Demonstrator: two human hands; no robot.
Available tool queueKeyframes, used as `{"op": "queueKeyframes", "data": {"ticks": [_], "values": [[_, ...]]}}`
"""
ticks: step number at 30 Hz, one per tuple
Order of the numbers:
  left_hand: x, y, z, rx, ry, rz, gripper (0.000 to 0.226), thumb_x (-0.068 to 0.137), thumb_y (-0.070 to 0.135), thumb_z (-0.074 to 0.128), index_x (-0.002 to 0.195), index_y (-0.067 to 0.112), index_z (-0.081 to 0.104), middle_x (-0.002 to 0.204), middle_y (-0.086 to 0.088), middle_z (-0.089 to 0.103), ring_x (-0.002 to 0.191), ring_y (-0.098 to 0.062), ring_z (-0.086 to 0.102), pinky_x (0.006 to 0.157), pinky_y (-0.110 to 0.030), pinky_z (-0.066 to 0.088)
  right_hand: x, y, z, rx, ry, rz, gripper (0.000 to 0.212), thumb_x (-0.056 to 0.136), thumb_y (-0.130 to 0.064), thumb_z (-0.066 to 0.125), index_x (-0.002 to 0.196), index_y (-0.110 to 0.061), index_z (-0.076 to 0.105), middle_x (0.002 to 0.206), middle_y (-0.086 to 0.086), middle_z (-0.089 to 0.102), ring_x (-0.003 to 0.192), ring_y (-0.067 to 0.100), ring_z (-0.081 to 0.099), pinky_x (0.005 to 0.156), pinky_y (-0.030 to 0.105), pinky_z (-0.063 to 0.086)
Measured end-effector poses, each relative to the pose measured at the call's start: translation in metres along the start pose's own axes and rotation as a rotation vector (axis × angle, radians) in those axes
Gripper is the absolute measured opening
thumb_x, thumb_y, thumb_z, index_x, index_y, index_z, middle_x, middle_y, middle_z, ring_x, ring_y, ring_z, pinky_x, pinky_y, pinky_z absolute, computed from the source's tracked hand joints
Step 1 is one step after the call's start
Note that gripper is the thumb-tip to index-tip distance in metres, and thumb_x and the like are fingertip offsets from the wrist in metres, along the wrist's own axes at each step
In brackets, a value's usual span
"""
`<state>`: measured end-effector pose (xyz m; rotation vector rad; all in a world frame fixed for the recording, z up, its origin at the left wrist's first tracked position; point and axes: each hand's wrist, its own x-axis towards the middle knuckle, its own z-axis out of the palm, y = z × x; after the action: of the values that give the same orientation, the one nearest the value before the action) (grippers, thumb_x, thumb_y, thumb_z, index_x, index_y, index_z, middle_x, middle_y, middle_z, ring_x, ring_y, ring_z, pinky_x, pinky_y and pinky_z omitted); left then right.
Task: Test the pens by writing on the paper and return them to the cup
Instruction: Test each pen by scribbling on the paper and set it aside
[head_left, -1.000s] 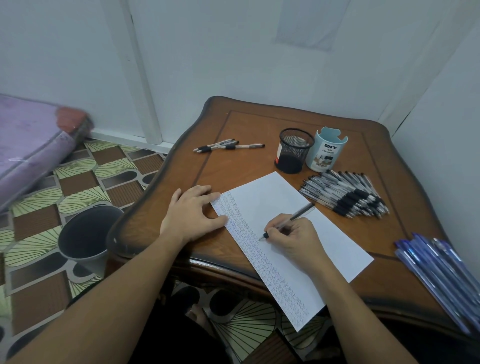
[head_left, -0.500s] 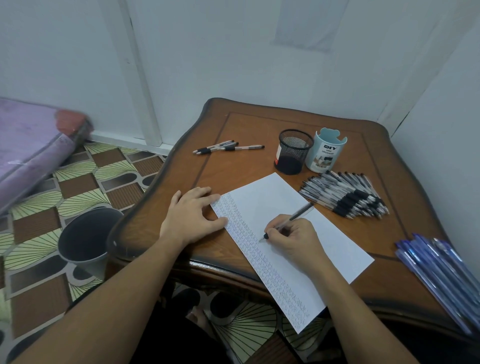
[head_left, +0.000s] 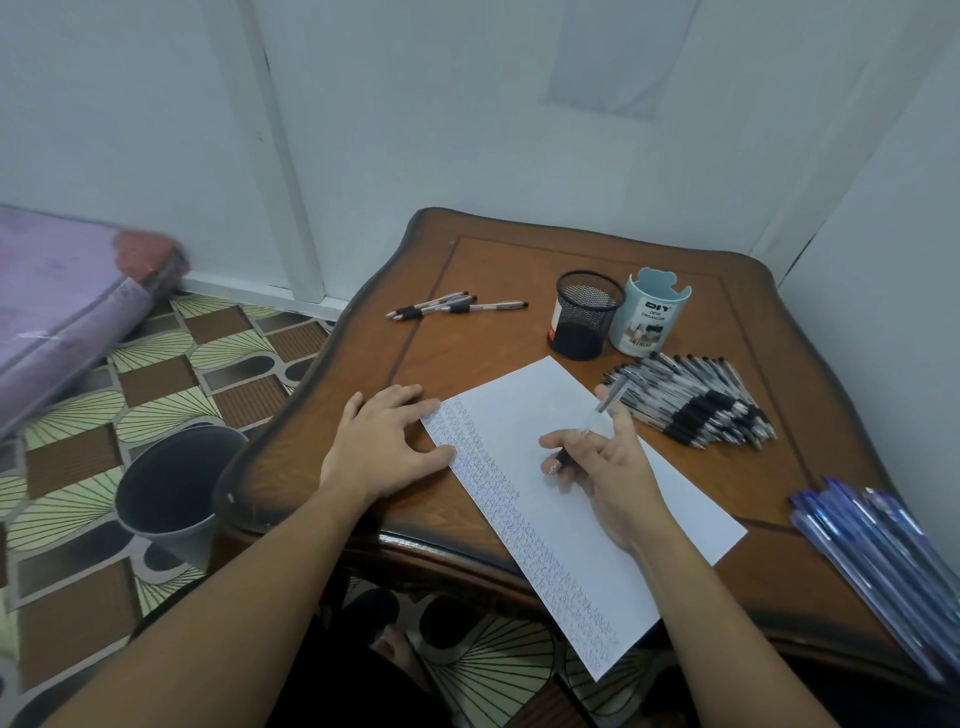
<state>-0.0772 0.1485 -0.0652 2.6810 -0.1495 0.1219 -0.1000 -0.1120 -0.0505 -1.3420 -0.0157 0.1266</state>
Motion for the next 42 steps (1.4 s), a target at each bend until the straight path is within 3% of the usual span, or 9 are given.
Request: {"op": "queueKeyframes", "data": {"ticks": [8,13,17,20,23,27,34,39,42], "values": [[0.000,0.000,-0.001,0.006,-0.007,0.003,0.087,0.059,0.081,0.036,0.135,0.042,0.052,0.150,0.017,0.037,0.142,-0.003,0.023,0.119,-0.043,0.002,0.002,-0.007,-0.003,0.181,0.076,0.083,0.053,0.101,-0.007,0.046,0.148,-0.027,0.033,0.100,0.019,0.071,0.070,0.023,0.065,0.062,0.027,0.055],[0.000,0.001,-0.001,0.008,-0.010,0.006,0.088,0.059,0.082,0.035,0.135,0.041,0.052,0.150,0.017,0.037,0.142,-0.003,0.023,0.119,-0.042,0.001,0.014,-0.020,-0.014,0.300,0.194,0.213,0.040,0.102,-0.003,0.046,0.139,-0.017,0.046,0.078,0.009,0.058,0.070,0.021,0.067,0.055,0.024,0.052],[0.000,0.002,-0.002,0.001,-0.004,0.008,0.087,0.059,0.081,0.035,0.134,0.041,0.053,0.150,0.016,0.038,0.141,-0.003,0.024,0.119,-0.043,0.001,0.024,-0.046,-0.028,-0.755,0.274,-0.040,0.025,0.097,-0.003,0.056,0.111,-0.024,0.056,0.075,-0.002,0.059,0.074,0.021,0.060,0.058,0.026,0.046],[-0.001,0.002,-0.002,0.002,0.003,0.009,0.087,0.059,0.081,0.035,0.134,0.041,0.053,0.150,0.016,0.038,0.142,-0.003,0.024,0.119,-0.043,0.002,0.034,-0.056,-0.046,-1.406,0.304,-0.131,0.021,0.096,-0.002,0.053,0.109,-0.018,0.056,0.090,0.008,0.062,0.077,0.022,0.053,0.067,0.038,0.047],[-0.001,0.002,-0.003,0.004,0.000,0.006,0.088,0.059,0.081,0.035,0.135,0.041,0.052,0.150,0.017,0.038,0.142,-0.003,0.023,0.119,-0.042,0.002,0.038,-0.053,-0.061,-1.693,0.300,-0.139,0.032,0.090,0.009,0.046,0.111,-0.009,0.063,0.095,0.015,0.061,0.085,0.026,0.047,0.070,0.037,0.044],[0.001,0.001,-0.002,0.008,-0.004,0.004,0.087,0.061,0.080,0.035,0.136,0.041,0.051,0.150,0.017,0.037,0.142,-0.003,0.024,0.119,-0.042,0.002,0.036,-0.040,-0.063,-1.891,0.330,-0.081,0.027,0.096,-0.002,0.051,0.114,-0.015,0.066,0.113,0.010,0.056,0.107,0.026,0.047,0.080,0.031,0.044],[0.001,0.001,-0.001,0.011,0.007,-0.003,0.084,0.065,0.077,0.035,0.137,0.038,0.051,0.150,0.017,0.038,0.142,-0.001,0.023,0.119,-0.040,0.002,0.056,-0.040,-0.037,-1.505,0.333,-0.270,0.025,0.093,-0.002,0.060,0.115,-0.008,0.069,0.108,0.013,0.058,0.106,0.028,0.049,0.084,0.033,0.041],[0.000,0.001,-0.002,0.033,-0.007,-0.004,0.083,0.068,0.077,0.031,0.140,0.038,0.047,0.151,0.018,0.035,0.142,-0.001,0.021,0.119,-0.039,0.000,0.105,-0.040,0.009,-1.079,0.094,-0.149,0.023,0.093,-0.007,0.063,0.114,-0.013,0.070,0.106,0.001,0.058,0.103,0.020,0.057,0.082,0.023,0.036],[0.001,0.000,-0.001,0.050,-0.023,-0.004,0.081,0.072,0.075,0.030,0.143,0.038,0.043,0.153,0.018,0.032,0.144,-0.002,0.018,0.119,-0.040,-0.002,0.140,-0.032,0.036,-1.016,0.028,-0.062,0.033,0.096,-0.012,0.062,0.128,-0.012,0.063,0.129,0.005,0.060,0.118,0.019,0.055,0.092,0.024,0.038]]}}
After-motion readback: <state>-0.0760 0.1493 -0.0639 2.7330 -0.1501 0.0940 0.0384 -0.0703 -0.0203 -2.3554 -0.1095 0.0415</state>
